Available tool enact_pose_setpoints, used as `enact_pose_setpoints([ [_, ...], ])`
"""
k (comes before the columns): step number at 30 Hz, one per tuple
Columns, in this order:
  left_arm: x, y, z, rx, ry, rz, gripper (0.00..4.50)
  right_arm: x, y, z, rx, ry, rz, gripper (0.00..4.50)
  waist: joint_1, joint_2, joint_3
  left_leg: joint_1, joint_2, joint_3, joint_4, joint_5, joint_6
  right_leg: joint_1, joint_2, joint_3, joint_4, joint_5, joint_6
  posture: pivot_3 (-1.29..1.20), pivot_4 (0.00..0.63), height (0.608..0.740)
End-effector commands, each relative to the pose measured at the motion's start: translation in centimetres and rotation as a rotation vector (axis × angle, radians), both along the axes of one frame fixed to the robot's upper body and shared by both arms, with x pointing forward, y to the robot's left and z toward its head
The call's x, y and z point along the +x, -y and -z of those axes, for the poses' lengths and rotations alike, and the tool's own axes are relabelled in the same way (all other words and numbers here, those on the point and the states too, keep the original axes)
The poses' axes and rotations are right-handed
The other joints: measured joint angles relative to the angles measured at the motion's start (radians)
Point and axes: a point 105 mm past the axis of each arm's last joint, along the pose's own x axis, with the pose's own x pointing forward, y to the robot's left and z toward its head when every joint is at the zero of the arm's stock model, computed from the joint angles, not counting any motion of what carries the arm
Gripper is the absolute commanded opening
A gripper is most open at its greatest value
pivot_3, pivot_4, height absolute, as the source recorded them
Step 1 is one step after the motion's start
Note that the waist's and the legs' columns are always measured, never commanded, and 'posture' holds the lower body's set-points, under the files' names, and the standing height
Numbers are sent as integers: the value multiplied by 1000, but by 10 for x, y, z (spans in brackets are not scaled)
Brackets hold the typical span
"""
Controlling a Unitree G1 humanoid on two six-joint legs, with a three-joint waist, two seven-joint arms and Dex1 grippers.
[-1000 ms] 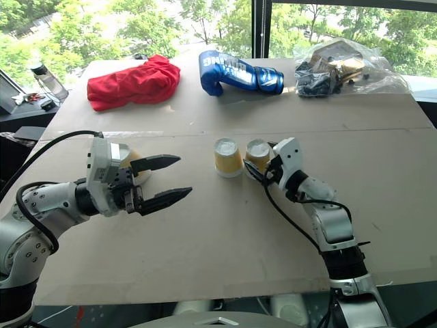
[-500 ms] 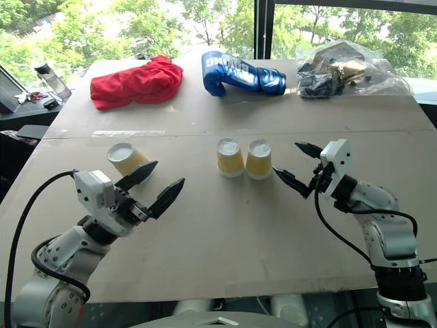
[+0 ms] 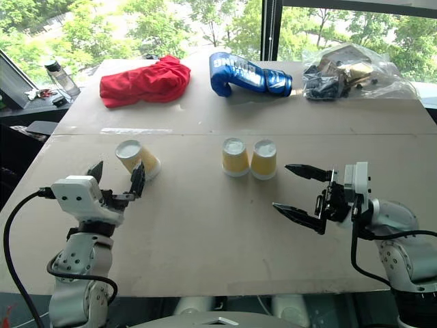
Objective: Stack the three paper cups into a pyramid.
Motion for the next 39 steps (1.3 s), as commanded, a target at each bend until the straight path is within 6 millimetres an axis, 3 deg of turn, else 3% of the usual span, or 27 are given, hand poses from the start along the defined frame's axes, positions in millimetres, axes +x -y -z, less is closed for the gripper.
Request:
enact_pose_setpoints([
  [1,7,-1,1,18,2,-22,4500,-6,-4,-13,23,65,-3,4430,0,0,0,0,0,0,0,0,0,0,0,0,0,0,0,0,150,740],
  [13,31,-21,9,49,-48,-40,4500,-1,-15,-19,52,84,39,4430,-1,0,0,0,1,-1,0,0,0,0,0,-1,0,0,0,0,150,740],
  [34,65,-28,14,79,-82,88,4500,-8,-24,-21,78,83,22,4430,-2,0,0,0,1,-2,0,0,0,0,-1,-3,1,0,0,0,150,740],
  [35,66,-29,12,85,-73,87,3962,-8,-23,-21,78,83,24,4500,-2,0,0,0,1,-2,0,0,0,0,-1,-3,1,0,0,0,150,740],
  [39,67,-31,5,107,-45,86,2649,-10,-22,-18,74,80,34,4500,-1,0,0,0,1,-2,0,0,0,0,-1,-3,1,0,0,0,150,740],
])
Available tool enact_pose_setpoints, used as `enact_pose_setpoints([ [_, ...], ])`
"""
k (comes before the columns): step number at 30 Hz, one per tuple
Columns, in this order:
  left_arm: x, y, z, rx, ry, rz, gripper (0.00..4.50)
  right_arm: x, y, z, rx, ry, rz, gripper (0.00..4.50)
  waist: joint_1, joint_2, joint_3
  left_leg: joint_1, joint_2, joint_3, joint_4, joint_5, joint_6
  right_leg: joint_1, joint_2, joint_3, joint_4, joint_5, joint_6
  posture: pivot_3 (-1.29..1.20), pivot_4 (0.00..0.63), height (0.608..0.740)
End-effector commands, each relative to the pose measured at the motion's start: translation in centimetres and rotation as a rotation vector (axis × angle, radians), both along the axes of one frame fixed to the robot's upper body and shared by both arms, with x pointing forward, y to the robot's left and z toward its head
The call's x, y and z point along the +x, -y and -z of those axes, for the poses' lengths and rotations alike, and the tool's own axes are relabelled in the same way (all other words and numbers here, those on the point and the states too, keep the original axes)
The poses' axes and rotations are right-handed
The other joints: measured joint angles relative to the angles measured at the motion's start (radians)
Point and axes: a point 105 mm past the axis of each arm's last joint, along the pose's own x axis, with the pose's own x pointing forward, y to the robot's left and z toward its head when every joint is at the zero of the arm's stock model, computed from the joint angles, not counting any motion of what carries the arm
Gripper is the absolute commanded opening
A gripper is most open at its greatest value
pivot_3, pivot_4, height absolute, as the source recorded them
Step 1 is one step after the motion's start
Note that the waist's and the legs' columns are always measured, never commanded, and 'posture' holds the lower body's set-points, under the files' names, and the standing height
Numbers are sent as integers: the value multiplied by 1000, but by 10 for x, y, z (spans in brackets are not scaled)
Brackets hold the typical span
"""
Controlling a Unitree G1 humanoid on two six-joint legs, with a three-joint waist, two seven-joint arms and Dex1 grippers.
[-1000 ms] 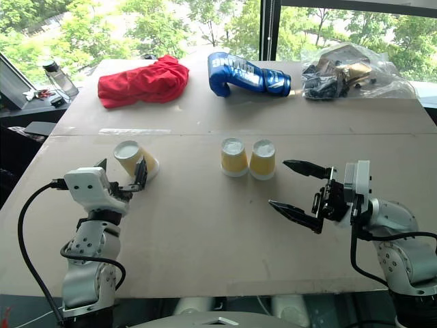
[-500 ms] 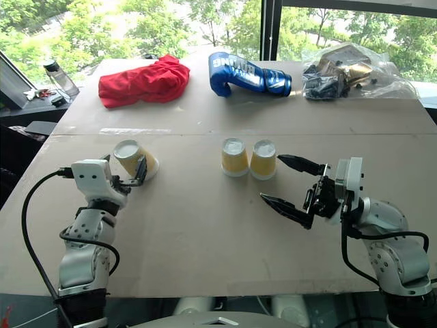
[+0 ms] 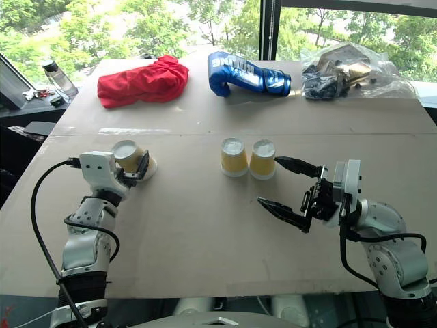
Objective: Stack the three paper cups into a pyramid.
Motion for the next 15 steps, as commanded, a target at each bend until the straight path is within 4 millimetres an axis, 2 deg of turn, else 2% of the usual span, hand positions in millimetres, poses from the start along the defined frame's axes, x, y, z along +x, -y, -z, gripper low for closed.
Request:
enact_pose_setpoints([
  [1,1,-2,-24,36,94,4,2497,-7,0,-5,4,46,-5,4500,1,0,0,0,0,0,0,0,0,0,0,0,0,0,0,0,150,740],
  [3,2,0,-30,39,108,13,2473,-8,0,-4,5,44,-1,4500,1,0,0,0,0,0,0,0,0,0,-1,0,0,0,0,0,150,740],
  [7,9,15,-56,55,155,80,2473,-10,0,-3,9,42,10,4500,1,0,0,0,0,0,0,0,0,0,-1,0,0,0,0,0,150,740],
  [11,22,61,-100,19,196,316,2473,-5,13,-4,16,45,71,4500,14,-1,1,-2,-1,-3,1,0,0,0,0,-3,0,0,0,0,150,740],
  [13,23,93,-122,53,219,488,2473,-2,22,-3,15,47,121,4500,20,-1,1,-2,-1,-2,1,0,0,0,0,-3,0,0,0,0,150,740],
  [15,21,128,-134,95,209,680,2473,3,32,2,-17,36,184,4500,22,-1,1,-2,-2,-1,2,0,0,0,0,-2,0,0,0,0,150,740],
])
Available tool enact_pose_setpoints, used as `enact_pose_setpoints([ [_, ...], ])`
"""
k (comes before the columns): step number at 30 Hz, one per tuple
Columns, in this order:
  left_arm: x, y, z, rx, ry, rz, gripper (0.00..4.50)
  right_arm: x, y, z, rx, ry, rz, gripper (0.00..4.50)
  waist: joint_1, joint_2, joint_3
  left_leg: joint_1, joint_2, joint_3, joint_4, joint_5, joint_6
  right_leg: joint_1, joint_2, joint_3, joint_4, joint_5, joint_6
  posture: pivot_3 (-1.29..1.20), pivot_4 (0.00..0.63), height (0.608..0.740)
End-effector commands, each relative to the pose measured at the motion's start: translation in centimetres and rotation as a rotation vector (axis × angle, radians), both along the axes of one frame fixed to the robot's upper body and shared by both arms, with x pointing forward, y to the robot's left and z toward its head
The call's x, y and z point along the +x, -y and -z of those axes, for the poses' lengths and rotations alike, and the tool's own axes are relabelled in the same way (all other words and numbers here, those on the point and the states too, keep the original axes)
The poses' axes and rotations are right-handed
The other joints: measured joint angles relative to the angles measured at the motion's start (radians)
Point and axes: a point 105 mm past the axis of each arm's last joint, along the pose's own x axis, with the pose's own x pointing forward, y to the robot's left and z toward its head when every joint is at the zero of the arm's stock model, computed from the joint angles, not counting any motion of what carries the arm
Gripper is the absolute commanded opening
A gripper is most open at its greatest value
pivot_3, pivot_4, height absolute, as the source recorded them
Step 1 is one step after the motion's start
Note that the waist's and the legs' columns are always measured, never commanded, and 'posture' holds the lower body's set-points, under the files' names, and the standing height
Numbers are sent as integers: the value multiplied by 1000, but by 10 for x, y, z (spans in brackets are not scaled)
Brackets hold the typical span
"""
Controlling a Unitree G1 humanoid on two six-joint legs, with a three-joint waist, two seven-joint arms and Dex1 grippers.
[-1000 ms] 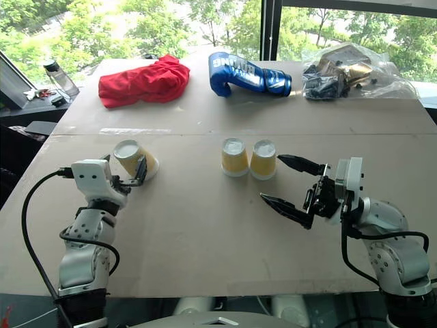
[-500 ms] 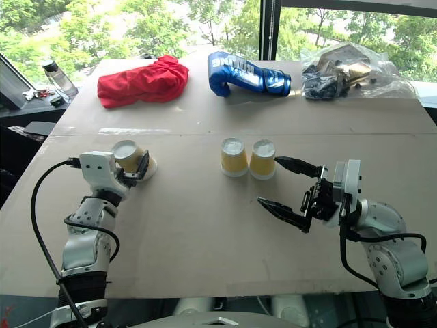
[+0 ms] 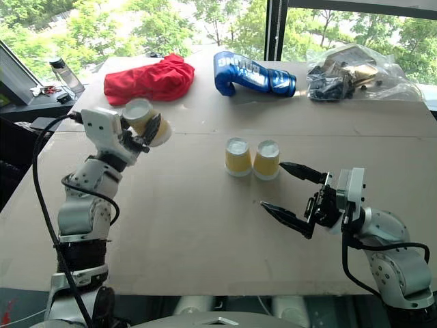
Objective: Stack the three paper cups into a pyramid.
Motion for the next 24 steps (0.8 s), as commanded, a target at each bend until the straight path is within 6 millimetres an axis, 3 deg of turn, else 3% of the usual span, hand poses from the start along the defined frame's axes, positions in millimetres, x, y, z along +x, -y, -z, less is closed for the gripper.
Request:
enact_pose_setpoints([
  [1,-12,55,-21,90,19,304,2473,6,19,2,-49,14,111,4500,1,0,0,0,-1,0,0,0,0,0,0,0,0,0,0,0,150,740],
  [4,-17,86,-26,134,-13,494,2473,9,28,6,-71,0,167,4500,-1,1,0,0,-1,1,0,2,-4,0,1,1,0,0,0,0,150,740],
  [7,-17,103,-32,119,-25,591,2473,10,35,6,-71,9,212,4500,-6,1,1,0,0,1,0,2,-4,-1,4,2,0,0,0,0,150,740],
  [15,-21,116,-19,134,-68,703,2473,11,39,4,-58,14,284,4500,-22,2,1,0,0,1,-1,2,-4,-1,5,3,0,0,0,0,150,740],
  [24,-9,128,-4,189,-100,728,2473,8,38,2,-49,15,287,4500,-18,2,1,0,0,1,0,2,-3,-1,5,3,0,0,0,0,150,740],
])
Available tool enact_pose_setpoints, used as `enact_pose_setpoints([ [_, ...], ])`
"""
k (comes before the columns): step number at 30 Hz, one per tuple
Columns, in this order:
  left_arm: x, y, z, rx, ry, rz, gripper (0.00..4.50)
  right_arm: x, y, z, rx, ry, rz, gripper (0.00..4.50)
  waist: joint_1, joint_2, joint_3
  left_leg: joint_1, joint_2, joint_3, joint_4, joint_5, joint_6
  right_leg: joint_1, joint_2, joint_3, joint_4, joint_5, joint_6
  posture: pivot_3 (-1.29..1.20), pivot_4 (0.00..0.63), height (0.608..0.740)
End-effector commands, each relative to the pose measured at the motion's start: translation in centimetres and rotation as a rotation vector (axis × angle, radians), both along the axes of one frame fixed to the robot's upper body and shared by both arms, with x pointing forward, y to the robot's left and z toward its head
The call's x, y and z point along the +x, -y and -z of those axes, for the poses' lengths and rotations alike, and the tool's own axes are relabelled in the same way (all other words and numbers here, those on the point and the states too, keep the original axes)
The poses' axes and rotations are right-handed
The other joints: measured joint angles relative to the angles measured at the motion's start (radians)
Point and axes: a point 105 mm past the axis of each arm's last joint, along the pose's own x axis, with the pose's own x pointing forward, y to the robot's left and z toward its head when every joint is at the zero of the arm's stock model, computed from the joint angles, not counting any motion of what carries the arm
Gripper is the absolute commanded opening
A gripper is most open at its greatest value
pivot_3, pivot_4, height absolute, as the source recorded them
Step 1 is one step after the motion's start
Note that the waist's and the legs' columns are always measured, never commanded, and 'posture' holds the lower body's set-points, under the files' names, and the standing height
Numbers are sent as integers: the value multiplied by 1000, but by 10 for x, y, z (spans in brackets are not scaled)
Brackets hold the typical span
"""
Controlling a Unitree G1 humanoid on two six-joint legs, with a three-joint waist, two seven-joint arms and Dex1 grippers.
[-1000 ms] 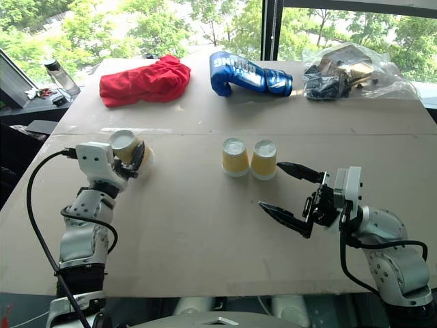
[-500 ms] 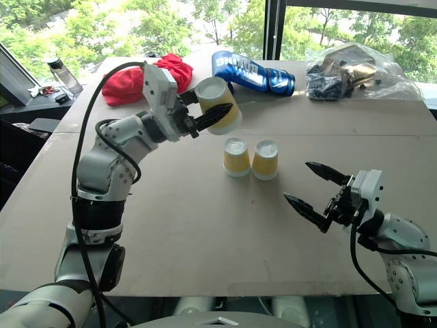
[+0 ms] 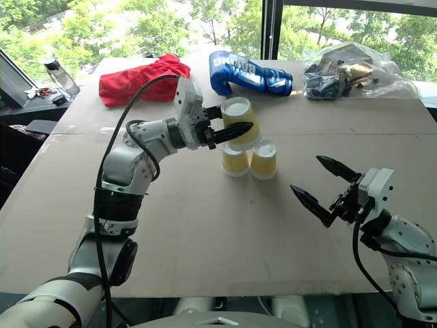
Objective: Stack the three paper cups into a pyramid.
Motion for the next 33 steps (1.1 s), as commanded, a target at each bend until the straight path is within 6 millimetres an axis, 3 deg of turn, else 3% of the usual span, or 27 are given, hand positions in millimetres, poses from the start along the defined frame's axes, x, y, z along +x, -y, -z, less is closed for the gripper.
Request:
enact_pose_setpoints([
  [1,2,7,-14,7,79,25,2473,-4,0,-10,-4,49,-2,4500,0,0,0,0,0,0,0,0,0,0,0,0,0,0,0,0,150,740],
  [19,9,19,4,94,85,91,2473,-10,-9,-26,45,119,-51,4500,0,0,0,0,0,0,0,0,1,0,0,0,0,0,0,0,150,740],
  [23,9,18,6,94,79,91,4370,-10,-11,-31,67,142,-61,4500,-1,0,0,0,0,0,0,0,1,0,0,0,0,0,0,0,150,740],
  [33,9,13,1,90,107,63,4470,-8,-5,-35,72,154,-46,4500,0,0,0,0,0,0,0,0,1,0,0,0,0,0,0,0,150,740],
])
